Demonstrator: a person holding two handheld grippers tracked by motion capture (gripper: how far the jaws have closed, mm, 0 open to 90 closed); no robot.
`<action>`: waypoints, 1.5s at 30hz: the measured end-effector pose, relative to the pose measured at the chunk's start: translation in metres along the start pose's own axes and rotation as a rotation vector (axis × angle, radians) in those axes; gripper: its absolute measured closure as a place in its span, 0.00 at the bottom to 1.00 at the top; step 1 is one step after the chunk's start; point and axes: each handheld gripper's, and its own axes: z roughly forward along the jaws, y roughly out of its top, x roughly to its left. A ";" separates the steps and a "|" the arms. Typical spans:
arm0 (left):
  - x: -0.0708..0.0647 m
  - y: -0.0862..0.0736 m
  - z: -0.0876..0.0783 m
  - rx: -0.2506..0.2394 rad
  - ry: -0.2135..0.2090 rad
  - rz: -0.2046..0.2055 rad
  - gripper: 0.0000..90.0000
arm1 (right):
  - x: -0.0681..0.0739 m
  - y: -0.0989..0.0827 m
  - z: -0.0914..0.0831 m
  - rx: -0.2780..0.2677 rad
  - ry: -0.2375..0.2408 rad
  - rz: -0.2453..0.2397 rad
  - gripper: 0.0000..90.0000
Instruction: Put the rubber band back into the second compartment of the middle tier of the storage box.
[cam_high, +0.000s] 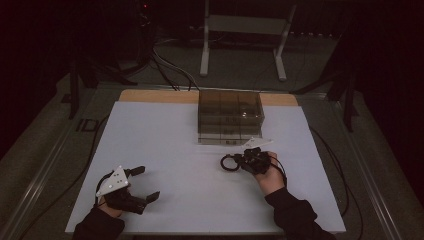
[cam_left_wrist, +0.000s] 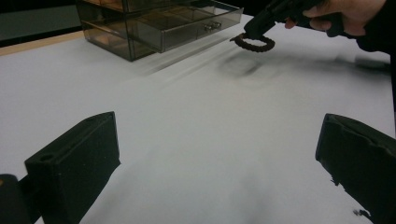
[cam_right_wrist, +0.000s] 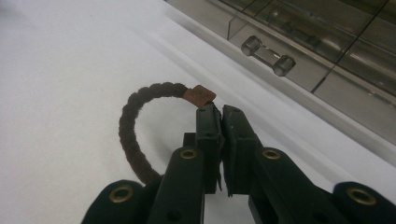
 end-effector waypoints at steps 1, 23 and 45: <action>0.000 0.000 0.000 0.000 -0.002 0.001 0.00 | 0.000 0.000 0.000 -0.001 0.001 0.000 0.95; 0.000 0.000 0.000 0.000 0.000 0.000 0.00 | 0.002 0.012 -0.014 -0.030 0.011 -0.005 0.95; -0.001 0.000 0.000 0.002 -0.001 0.004 0.00 | 0.000 0.027 -0.027 -0.060 -0.003 -0.018 0.95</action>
